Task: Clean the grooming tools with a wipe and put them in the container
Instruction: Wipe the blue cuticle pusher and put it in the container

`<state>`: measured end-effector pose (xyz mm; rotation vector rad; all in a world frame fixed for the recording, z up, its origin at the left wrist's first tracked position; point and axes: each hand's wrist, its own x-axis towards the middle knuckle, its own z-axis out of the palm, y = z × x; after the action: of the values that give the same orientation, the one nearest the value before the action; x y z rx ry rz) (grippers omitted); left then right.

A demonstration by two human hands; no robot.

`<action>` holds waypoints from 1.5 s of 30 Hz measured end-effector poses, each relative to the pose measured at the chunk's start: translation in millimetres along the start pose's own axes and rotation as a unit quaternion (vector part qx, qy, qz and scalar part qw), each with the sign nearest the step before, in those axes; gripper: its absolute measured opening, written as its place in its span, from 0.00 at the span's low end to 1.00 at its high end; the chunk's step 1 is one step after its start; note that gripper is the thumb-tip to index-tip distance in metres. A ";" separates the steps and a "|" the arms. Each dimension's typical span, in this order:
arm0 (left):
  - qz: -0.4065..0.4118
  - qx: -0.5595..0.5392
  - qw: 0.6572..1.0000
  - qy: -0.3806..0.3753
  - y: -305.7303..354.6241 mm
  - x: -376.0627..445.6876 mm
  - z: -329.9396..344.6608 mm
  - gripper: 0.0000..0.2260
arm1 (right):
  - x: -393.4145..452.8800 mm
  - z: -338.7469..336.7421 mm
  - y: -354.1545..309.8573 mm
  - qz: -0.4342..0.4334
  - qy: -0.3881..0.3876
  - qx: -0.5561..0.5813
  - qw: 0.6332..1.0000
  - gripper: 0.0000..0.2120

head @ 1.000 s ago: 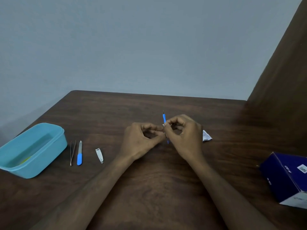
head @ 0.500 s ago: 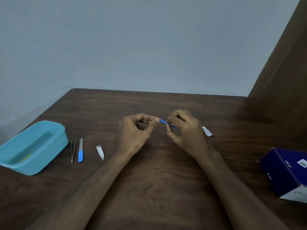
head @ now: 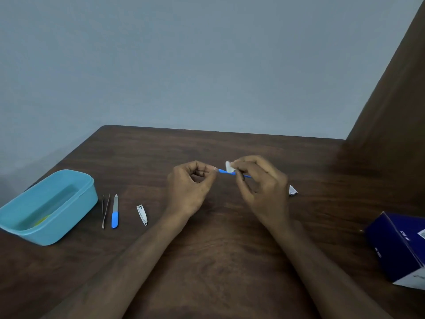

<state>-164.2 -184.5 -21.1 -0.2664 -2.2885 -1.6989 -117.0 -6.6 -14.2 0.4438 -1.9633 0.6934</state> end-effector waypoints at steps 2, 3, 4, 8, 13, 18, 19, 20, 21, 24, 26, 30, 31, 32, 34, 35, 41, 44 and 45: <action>0.001 0.001 1.000 -0.006 1.4 -0.9 1.8 0.04 | -0.2 7.0 -0.7 -0.044 -0.038 -0.022 0.998 0.08; -0.005 -0.006 1.000 -0.008 2.0 -1.2 2.6 0.04 | -0.2 9.2 0.5 -0.058 -0.063 -0.033 0.996 0.08; -0.015 -0.018 1.000 -0.006 2.1 -0.6 2.9 0.04 | 0.0 9.5 2.5 -0.063 -0.084 -0.043 0.994 0.07; -0.045 -0.054 0.997 0.018 0.4 3.7 0.1 0.05 | -0.1 -2.7 17.9 -0.019 -0.062 -0.087 0.994 0.04; -0.035 -0.037 0.999 0.006 1.8 0.1 4.0 0.05 | -1.6 2.7 10.2 -0.017 -0.058 -0.079 0.995 0.04; -0.039 -0.054 0.997 0.028 0.4 3.1 1.8 0.05 | -3.1 0.7 17.4 -0.003 -0.084 -0.087 0.993 0.04; -0.040 -0.059 0.997 0.035 0.4 3.8 1.3 0.05 | -3.3 -2.6 21.6 0.006 -0.079 -0.093 0.993 0.04; -0.041 -0.064 0.996 0.039 0.6 4.0 1.4 0.04 | -3.9 -4.8 24.2 0.012 -0.075 -0.097 0.992 0.04; -0.040 -0.069 0.996 0.039 1.0 3.9 1.9 0.04 | -4.1 -5.2 23.7 0.014 -0.069 -0.099 0.993 0.04; -0.031 -0.066 0.997 0.029 -0.4 2.4 3.8 0.04 | -3.3 3.0 9.2 -0.004 -0.065 -0.075 0.995 0.03; -0.026 -0.064 0.997 0.032 -2.1 3.0 3.4 0.04 | -2.7 7.8 5.0 -0.011 -0.072 -0.068 0.995 0.02; -0.028 -0.084 0.994 0.056 -7.3 9.4 0.2 0.05 | -7.8 1.9 27.7 0.032 -0.076 -0.093 0.992 0.02; -0.032 -0.095 0.993 0.060 -8.3 10.9 -0.5 0.05 | -8.6 -0.8 33.3 0.044 -0.072 -0.096 0.992 0.02; -0.035 -0.103 0.992 0.061 -9.2 11.7 -0.8 0.05 | -9.0 -2.2 36.3 0.052 -0.066 -0.096 0.992 0.02; -0.035 -0.107 0.992 0.052 -9.8 10.8 0.0 0.05 | -7.3 -0.5 32.8 0.044 -0.061 -0.090 0.993 0.03; -0.032 -0.106 0.993 0.046 -9.2 9.4 1.2 0.05 | -6.1 2.2 27.5 0.034 -0.067 -0.084 0.994 0.03; -0.014 -0.101 0.994 0.045 -10.6 11.9 -0.7 0.05 | -6.2 3.9 26.8 0.071 -0.112 -0.061 0.989 0.05; -0.009 -0.107 0.993 0.045 -12.7 14.0 -2.3 0.06 | -6.4 -6.7 31.4 0.163 -0.140 -0.011 0.977 0.03; -0.002 -0.107 0.993 0.045 -12.2 13.9 -2.0 0.06 | -6.1 -7.6 30.9 0.195 -0.151 0.018 0.969 0.03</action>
<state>-180.9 -190.2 -27.0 -0.2241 -2.0476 -1.9187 -126.7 22.2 -25.5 0.1897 -2.3624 0.9530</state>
